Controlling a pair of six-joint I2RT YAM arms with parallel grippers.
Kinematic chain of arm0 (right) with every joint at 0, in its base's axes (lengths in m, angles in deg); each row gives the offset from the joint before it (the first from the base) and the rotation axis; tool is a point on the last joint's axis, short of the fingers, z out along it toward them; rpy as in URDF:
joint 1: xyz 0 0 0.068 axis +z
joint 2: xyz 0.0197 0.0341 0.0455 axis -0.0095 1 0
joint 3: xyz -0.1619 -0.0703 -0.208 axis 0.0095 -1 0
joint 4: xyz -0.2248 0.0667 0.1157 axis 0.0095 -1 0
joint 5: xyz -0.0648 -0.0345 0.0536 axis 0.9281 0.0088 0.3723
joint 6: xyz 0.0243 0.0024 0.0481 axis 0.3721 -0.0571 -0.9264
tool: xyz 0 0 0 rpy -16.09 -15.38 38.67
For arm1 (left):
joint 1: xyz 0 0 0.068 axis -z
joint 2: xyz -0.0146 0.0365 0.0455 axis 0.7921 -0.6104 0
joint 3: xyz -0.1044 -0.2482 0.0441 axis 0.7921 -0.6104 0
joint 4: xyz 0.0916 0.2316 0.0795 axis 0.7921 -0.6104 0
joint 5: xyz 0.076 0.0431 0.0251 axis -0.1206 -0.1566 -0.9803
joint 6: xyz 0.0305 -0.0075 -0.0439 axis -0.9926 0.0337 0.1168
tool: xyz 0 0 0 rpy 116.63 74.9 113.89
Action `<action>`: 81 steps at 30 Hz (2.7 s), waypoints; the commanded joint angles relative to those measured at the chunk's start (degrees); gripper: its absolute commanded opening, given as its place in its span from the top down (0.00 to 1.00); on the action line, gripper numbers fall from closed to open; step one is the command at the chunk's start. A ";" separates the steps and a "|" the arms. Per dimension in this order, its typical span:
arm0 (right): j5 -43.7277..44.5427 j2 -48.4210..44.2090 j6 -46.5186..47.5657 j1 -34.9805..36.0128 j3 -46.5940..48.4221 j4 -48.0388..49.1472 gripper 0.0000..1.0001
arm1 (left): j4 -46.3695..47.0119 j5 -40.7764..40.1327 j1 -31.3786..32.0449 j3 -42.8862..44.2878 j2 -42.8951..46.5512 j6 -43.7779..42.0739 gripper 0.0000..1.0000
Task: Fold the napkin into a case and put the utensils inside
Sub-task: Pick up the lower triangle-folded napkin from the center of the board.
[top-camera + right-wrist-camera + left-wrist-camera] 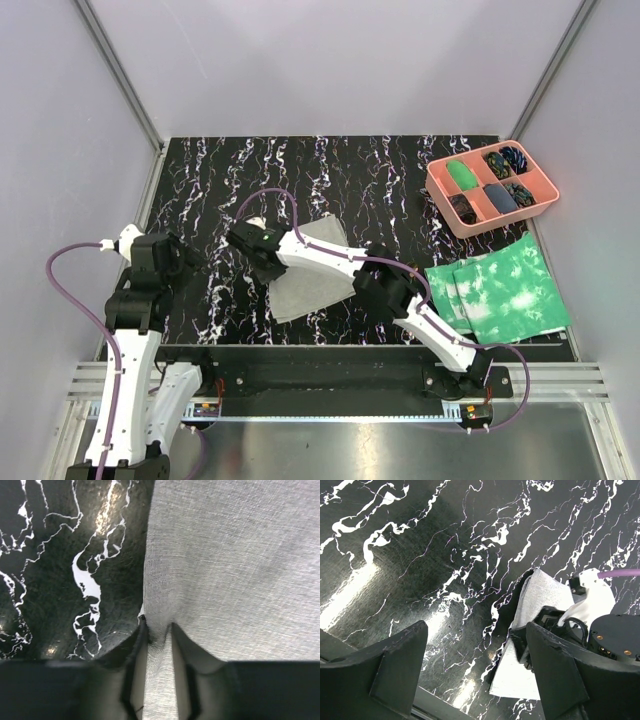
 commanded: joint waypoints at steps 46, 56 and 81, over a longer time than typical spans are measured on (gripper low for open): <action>-34.63 -28.23 -6.70 -13.24 -42.00 36.91 1.00 | 52.64 43.31 -0.67 -8.70 -49.36 5.08 0.23; -35.16 -27.17 -6.61 -13.24 -42.00 36.91 1.00 | 55.97 43.39 -0.58 -8.43 -53.67 6.75 0.45; -10.64 -22.95 -2.29 0.46 -31.80 10.72 0.39 | 53.69 39.53 0.65 -7.99 -54.20 2.80 1.00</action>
